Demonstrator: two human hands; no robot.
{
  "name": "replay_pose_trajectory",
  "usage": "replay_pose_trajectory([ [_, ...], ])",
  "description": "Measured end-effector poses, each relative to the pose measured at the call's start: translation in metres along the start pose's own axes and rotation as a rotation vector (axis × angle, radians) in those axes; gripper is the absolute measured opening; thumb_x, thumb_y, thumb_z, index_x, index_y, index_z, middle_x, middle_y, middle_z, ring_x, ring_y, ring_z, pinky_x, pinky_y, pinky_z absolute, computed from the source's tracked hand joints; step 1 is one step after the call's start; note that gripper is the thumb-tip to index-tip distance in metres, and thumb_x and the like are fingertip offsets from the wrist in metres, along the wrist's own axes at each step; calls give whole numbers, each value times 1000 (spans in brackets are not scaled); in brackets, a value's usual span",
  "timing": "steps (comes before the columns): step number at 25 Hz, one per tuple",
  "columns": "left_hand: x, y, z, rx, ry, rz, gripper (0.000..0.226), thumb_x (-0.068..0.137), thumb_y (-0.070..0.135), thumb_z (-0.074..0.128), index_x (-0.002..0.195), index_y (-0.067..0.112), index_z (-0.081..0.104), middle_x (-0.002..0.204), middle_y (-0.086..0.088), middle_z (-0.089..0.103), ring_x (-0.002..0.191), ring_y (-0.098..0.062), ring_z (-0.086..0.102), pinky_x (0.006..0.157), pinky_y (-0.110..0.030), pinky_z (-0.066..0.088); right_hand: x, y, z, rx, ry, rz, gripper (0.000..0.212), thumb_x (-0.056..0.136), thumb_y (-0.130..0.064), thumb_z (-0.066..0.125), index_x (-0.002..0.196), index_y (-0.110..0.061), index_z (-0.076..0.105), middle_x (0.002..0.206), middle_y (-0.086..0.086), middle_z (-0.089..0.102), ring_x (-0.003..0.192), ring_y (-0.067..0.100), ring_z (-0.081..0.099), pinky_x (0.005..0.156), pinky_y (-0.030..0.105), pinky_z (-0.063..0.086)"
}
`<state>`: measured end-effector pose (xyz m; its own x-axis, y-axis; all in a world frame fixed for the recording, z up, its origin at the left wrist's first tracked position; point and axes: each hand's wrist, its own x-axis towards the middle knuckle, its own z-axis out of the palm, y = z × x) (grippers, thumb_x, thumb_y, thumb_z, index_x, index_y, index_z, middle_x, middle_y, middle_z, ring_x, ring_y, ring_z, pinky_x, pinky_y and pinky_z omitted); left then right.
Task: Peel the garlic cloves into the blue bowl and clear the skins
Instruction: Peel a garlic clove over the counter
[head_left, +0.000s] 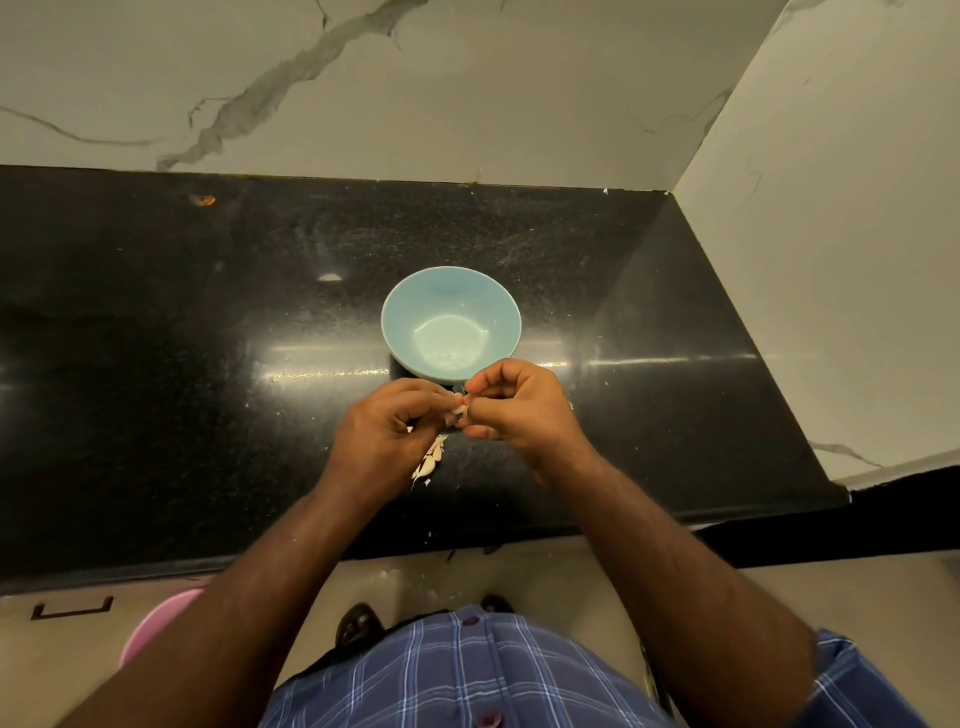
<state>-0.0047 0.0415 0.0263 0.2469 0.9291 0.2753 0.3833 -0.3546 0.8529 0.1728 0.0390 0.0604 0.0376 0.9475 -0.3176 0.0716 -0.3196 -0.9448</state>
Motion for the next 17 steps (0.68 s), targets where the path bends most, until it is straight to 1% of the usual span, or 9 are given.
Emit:
replay_pose_trajectory([
  [5, 0, 2, -2, 47, -3, 64, 25, 86, -2, 76, 105, 14, 81, 103, 3, 76, 96, -7, 70, 83, -25, 59, -7, -5, -1, 33, 11, 17, 24, 78, 10, 77, 95, 0, 63, 91, 27, 73, 78, 27, 76, 67, 33, 62],
  [9, -3, 7, 3, 20, 3, 76, 26, 86, -3, 75, 104, 14, 80, 103, 5, 76, 97, -7, 71, 84, -25, 59, -9, -6, -1, 41, 17, 7, 25, 78, 11, 77, 92, -3, 63, 85, 20, 73, 76, 23, 76, 67, 32, 61],
  [11, 0, 2, 5, -123, 19, -35, 28, 87, -5, 73, 105, 15, 80, 103, 4, 77, 98, -13, 72, 87, -35, 61, -9, -7, -3, 115, 4, 14, 22, 82, 11, 74, 96, -2, 63, 90, 24, 74, 79, 26, 76, 67, 31, 61],
  [13, 2, -5, 7, -258, 18, -155, 24, 89, -2, 72, 106, 14, 80, 102, 2, 78, 99, -20, 74, 89, -46, 61, -9, -10, -7, 156, -26, 39, 20, 86, 10, 70, 102, 0, 63, 95, 24, 74, 81, 26, 76, 70, 32, 62],
  [15, 1, -9, 9, -293, 17, -192, 22, 90, 1, 73, 107, 13, 79, 103, 0, 78, 99, -23, 74, 90, -51, 60, -8, -11, -10, 156, -47, 67, 18, 88, 6, 69, 104, -2, 64, 92, 19, 76, 79, 25, 76, 71, 32, 63],
  [17, -2, -11, 10, -275, 17, -192, 24, 89, 2, 74, 108, 16, 79, 103, 1, 78, 100, -22, 74, 90, -51, 60, -6, -10, -9, 151, -48, 79, 19, 87, 5, 71, 101, -5, 64, 86, 13, 76, 77, 23, 76, 69, 32, 62],
])
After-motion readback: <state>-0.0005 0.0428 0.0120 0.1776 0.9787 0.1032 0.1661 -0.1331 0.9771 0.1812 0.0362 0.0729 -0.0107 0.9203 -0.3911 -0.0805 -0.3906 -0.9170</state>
